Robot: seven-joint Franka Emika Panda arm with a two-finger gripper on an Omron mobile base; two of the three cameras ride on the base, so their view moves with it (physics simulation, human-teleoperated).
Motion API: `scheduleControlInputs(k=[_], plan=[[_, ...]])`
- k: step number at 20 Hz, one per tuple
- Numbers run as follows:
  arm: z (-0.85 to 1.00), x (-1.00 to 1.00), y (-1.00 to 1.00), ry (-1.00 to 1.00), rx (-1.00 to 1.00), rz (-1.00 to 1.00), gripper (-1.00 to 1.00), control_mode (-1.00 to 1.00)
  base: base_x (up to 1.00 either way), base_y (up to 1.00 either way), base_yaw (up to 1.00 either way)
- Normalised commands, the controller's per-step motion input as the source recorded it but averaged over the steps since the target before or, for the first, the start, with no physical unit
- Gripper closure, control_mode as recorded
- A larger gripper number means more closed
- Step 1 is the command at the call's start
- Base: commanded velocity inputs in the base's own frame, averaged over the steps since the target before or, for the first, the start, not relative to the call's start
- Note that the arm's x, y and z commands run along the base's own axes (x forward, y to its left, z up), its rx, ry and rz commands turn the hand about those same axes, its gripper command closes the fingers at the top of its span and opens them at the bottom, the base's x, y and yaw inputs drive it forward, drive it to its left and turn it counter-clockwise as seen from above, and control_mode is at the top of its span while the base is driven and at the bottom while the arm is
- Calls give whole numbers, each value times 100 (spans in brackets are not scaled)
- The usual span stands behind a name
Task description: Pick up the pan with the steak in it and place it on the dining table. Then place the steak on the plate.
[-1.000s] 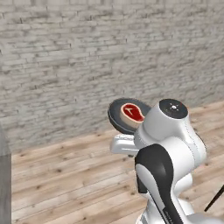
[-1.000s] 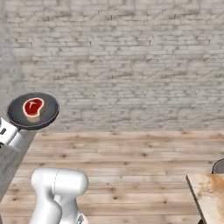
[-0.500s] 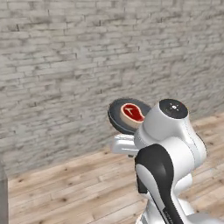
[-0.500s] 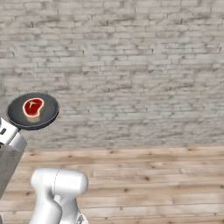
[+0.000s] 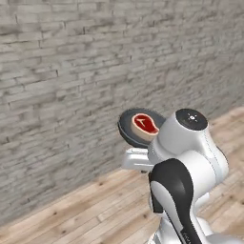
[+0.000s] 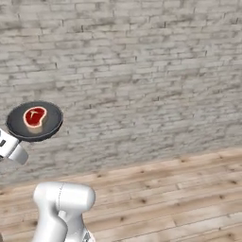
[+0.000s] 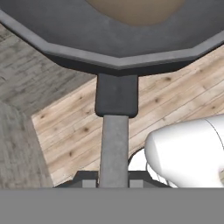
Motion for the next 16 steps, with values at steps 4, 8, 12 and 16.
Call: scheduleControlInputs(k=[4,8,12,16], plan=[[0,0,0,0,0,0,100,100,2,1,-50],[0,0,0,0,0,0,100,100,0,0,-50],[0,0,0,0,0,0,100,100,0,0,-50],[0,0,0,0,0,0,100,100,0,0,-50]])
